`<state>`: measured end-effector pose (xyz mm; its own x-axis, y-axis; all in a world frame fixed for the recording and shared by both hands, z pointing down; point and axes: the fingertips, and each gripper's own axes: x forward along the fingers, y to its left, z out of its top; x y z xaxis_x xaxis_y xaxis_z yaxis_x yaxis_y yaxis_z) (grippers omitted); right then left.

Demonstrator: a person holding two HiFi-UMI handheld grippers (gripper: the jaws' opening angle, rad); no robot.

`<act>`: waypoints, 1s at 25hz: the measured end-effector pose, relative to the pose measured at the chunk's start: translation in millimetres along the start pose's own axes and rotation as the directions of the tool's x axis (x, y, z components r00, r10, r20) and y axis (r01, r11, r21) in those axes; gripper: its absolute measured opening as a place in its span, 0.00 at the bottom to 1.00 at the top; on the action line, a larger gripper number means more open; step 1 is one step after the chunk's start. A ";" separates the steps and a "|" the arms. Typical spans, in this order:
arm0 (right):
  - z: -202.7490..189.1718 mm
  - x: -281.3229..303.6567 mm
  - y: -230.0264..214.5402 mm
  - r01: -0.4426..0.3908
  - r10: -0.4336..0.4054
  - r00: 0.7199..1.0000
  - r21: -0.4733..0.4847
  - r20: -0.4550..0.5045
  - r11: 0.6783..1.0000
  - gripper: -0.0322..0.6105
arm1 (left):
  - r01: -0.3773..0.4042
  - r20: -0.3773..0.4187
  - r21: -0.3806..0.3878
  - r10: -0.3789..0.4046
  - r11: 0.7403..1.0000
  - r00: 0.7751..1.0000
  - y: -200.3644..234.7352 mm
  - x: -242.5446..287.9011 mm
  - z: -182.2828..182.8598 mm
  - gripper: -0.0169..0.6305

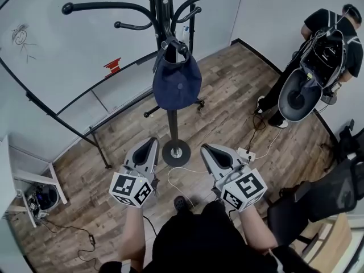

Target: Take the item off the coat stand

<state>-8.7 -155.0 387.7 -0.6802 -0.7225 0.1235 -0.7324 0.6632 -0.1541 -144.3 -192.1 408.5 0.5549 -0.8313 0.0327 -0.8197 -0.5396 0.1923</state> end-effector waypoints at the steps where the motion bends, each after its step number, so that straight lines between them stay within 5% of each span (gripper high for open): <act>1: 1.2 3.4 -1.6 0.001 -0.001 1.000 -0.003 -0.002 1.000 0.10 | 0.002 0.002 0.002 -0.002 1.000 1.000 3.5 4.1 1.7 0.05; 20: 0.7 42.1 -3.0 0.020 -0.022 0.997 -0.028 -0.069 0.999 0.10 | 0.035 0.017 0.122 -0.037 0.992 0.999 78.2 49.9 24.1 0.05; 25: 3.0 44.2 -8.8 0.042 -0.044 0.997 -0.031 -0.064 0.999 0.10 | 0.103 0.033 0.170 -0.110 0.980 0.993 79.2 63.0 32.7 0.06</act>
<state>-32.2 -193.4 391.6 -0.6479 -0.7369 0.1931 -0.7609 0.6381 -0.1178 -178.9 -291.5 393.7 0.6366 -0.7709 -0.0214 -0.7705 -0.6369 0.0249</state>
